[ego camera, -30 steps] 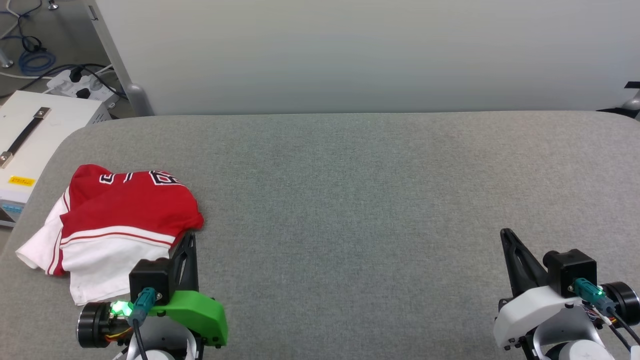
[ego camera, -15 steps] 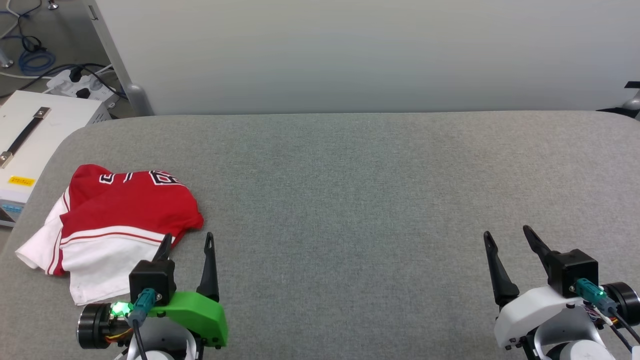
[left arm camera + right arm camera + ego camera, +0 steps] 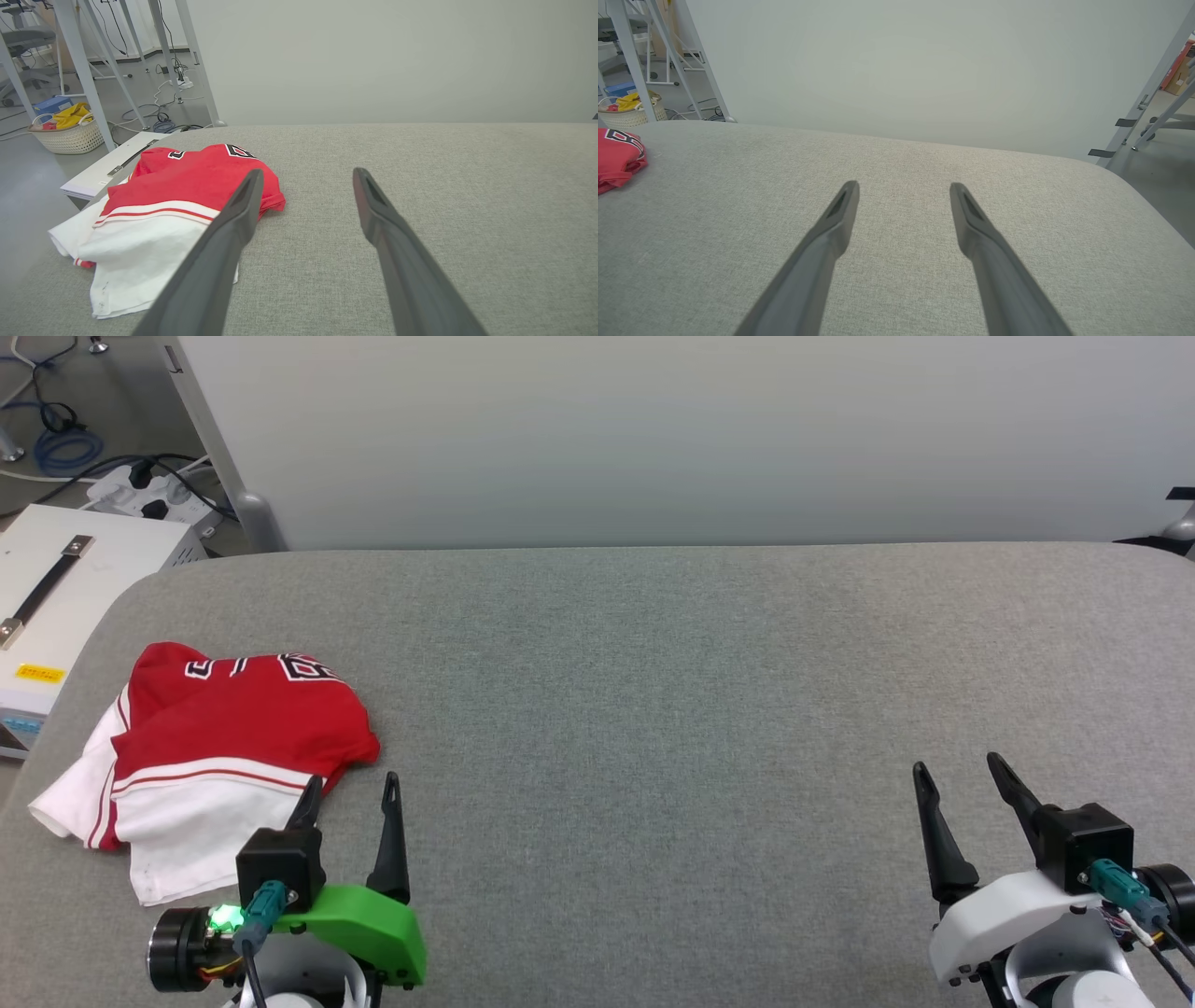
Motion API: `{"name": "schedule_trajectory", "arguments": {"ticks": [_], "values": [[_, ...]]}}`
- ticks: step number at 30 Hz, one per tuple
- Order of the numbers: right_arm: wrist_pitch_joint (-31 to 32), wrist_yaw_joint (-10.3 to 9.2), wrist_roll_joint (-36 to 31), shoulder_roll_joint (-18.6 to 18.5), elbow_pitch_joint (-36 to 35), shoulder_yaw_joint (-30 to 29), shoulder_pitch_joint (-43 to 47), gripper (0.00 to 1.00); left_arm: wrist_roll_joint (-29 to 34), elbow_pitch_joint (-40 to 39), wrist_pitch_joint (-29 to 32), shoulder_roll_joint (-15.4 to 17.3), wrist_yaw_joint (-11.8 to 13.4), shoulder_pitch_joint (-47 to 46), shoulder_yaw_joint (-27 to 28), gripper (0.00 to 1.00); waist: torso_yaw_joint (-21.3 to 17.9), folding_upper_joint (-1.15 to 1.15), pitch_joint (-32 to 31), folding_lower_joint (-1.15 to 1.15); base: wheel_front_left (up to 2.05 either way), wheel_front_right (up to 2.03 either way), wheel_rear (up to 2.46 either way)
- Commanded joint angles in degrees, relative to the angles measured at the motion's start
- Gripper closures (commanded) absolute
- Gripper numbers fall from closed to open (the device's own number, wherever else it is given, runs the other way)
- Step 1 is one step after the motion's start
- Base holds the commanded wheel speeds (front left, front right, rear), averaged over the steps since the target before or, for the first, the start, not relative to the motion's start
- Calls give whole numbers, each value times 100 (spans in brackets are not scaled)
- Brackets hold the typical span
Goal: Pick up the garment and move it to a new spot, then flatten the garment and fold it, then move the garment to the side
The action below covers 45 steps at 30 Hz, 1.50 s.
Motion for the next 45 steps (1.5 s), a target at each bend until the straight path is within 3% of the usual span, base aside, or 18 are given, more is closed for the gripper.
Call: {"name": "schedule_trajectory", "arguments": {"ticks": [1, 45], "values": [[-69, -1, 41, -2, 8, -7, 3, 0, -66, 42, -60, -5, -31, 3, -8, 0, 0, 0, 1, 0, 0, 0, 0], [-585, -2, -48, -4, 142, 26, -70, 0, -524, 335, -583, -17, -150, -62, -41, 0, 59, 0, 167, 0, 0, 0, 0]]}}
